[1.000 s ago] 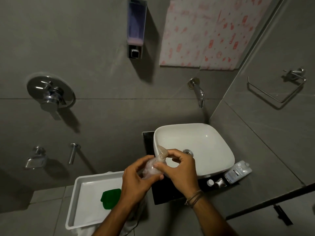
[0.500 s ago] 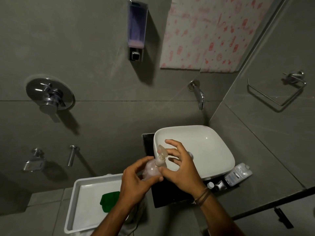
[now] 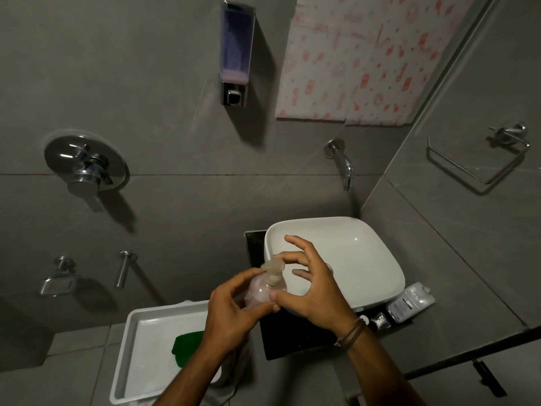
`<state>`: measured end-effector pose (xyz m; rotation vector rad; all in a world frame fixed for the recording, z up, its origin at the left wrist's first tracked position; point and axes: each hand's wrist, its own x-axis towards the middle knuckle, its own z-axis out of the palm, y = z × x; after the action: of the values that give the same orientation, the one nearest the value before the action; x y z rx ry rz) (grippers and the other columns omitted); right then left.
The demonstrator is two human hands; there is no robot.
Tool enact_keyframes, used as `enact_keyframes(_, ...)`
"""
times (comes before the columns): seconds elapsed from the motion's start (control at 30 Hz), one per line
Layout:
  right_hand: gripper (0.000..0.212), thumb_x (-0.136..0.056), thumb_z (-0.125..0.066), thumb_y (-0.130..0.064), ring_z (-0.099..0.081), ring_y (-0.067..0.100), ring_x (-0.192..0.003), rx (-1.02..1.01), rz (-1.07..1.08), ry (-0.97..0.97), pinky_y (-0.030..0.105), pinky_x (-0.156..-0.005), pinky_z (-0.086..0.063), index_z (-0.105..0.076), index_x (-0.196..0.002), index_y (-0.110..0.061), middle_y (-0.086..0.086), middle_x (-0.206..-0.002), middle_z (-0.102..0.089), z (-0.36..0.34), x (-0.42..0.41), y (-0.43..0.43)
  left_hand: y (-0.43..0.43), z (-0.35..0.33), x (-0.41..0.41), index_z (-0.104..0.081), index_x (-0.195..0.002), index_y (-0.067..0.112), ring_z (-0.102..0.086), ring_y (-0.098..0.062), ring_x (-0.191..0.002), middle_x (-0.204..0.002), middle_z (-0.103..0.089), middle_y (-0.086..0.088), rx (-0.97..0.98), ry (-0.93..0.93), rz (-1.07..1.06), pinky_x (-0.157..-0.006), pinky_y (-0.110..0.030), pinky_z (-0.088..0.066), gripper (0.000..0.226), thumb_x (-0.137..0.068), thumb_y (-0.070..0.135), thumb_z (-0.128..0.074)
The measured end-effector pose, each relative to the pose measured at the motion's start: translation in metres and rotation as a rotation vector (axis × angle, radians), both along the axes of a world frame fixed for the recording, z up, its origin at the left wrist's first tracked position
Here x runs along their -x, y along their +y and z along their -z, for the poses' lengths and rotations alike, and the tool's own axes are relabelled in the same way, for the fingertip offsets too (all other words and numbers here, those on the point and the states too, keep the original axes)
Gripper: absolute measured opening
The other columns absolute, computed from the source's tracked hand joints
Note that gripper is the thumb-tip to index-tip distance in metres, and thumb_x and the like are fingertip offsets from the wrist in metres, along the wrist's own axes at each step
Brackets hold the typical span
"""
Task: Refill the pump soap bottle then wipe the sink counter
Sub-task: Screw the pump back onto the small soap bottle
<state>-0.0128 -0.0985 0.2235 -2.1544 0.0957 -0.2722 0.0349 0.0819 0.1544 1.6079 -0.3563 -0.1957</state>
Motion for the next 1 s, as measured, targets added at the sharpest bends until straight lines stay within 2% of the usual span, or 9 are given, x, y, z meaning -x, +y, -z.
enact_keyframes(0.13,0.078,-0.07,-0.088,-0.045,-0.067,0.008,-0.109,0.042,0.07,-0.044,0.031,-0.101,-0.055,-0.046,-0.135,-0.049,-0.018,-0.103,-0.072,0.0,-0.002,0.0,-0.001,-0.001,-0.001,-0.071,-0.129,0.03,-0.07,-0.013,-0.119,-0.125,-0.076,0.013,-0.02,-0.02,0.006,-0.095,-0.039,-0.064,0.068,-0.068,0.023,-0.099)
enact_keyframes(0.27,0.088,-0.07,-0.089,-0.037,-0.058,0.002,-0.124,0.047,0.0,-0.002,0.029,-0.102,-0.052,-0.041,-0.143,-0.048,-0.029,-0.125,-0.063,0.0,-0.003,-0.004,-0.002,-0.002,0.0,-0.071,-0.128,0.032,-0.07,-0.013,-0.119,-0.124,-0.076,0.015,-0.018,-0.02,0.007,-0.094,-0.036,-0.064,0.068,-0.067,0.024,-0.1)
enact_keyframes(0.4,0.079,-0.068,-0.089,-0.047,-0.068,0.009,-0.106,0.047,0.056,-0.034,0.034,-0.1,-0.056,-0.046,-0.136,-0.048,-0.016,-0.101,-0.072,0.0,-0.002,-0.006,-0.002,-0.002,0.0,-0.072,-0.127,0.033,-0.071,-0.011,-0.117,-0.123,-0.076,0.016,-0.018,-0.025,0.003,-0.092,-0.031,-0.064,0.068,-0.067,0.024,-0.1)
enact_keyframes(0.5,0.091,-0.067,-0.09,-0.045,-0.061,0.006,-0.12,0.044,-0.011,0.016,0.031,-0.105,-0.051,-0.039,-0.143,-0.05,-0.022,-0.119,-0.067,0.0,-0.002,-0.008,-0.003,-0.002,-0.001,-0.072,-0.128,0.031,-0.071,-0.009,-0.116,-0.122,-0.076,0.017,-0.014,-0.022,0.011,-0.091,-0.028,-0.064,0.067,-0.067,0.023,-0.1)
enact_keyframes(0.57,0.085,-0.074,-0.087,-0.035,-0.062,0.005,-0.122,0.039,-0.007,0.016,0.032,-0.106,-0.052,-0.04,-0.142,-0.051,-0.023,-0.121,-0.068,0.0,-0.003,-0.008,-0.004,-0.003,0.0,-0.072,-0.127,0.031,-0.071,-0.006,-0.116,-0.122,-0.076,0.019,-0.01,-0.026,0.012,-0.089,-0.022,-0.062,0.068,-0.066,0.022,-0.1)
enact_keyframes(0.67,0.081,-0.071,-0.088,-0.047,-0.065,0.008,-0.112,0.05,0.033,-0.014,0.033,-0.104,-0.054,-0.043,-0.139,-0.05,-0.019,-0.108,-0.07,-0.001,-0.003,-0.009,-0.006,-0.002,0.0,-0.072,-0.127,0.03,-0.07,-0.01,-0.117,-0.123,-0.076,0.016,-0.009,-0.029,0.013,-0.09,-0.027,-0.064,0.066,-0.067,0.022,-0.099)
enact_keyframes(0.77,0.088,-0.07,-0.089,-0.042,-0.06,0.004,-0.122,0.046,-0.019,0.026,0.033,-0.106,-0.052,-0.039,-0.143,-0.049,-0.024,-0.122,-0.065,0.0,-0.002,-0.011,-0.008,-0.003,-0.001,-0.072,-0.127,0.03,-0.07,-0.008,-0.118,-0.123,-0.076,0.017,-0.002,-0.02,0.018,-0.091,-0.028,-0.064,0.067,-0.067,0.021,-0.099)
enact_keyframes(0.9,0.082,-0.069,-0.088,-0.051,-0.066,0.008,-0.108,0.06,0.031,-0.008,0.036,-0.102,-0.055,-0.044,-0.138,-0.049,-0.018,-0.103,-0.071,0.0,-0.002,-0.013,-0.009,-0.002,-0.002,-0.071,-0.129,0.029,-0.07,-0.011,-0.118,-0.125,-0.076,0.013,-0.007,-0.022,0.032,-0.091,-0.032,-0.064,0.068,-0.067,0.02,-0.099)
enact_keyframes(1.0,0.088,-0.07,-0.089,-0.043,-0.061,0.004,-0.12,0.05,-0.02,0.028,0.034,-0.105,-0.053,-0.039,-0.143,-0.049,-0.026,-0.121,-0.065,0.001,-0.002,-0.014,-0.011,-0.001,-0.002,-0.071,-0.128,0.03,-0.07,-0.011,-0.118,-0.124,-0.076,0.014,-0.002,-0.014,0.036,-0.092,-0.032,-0.064,0.068,-0.067,0.02,-0.099)
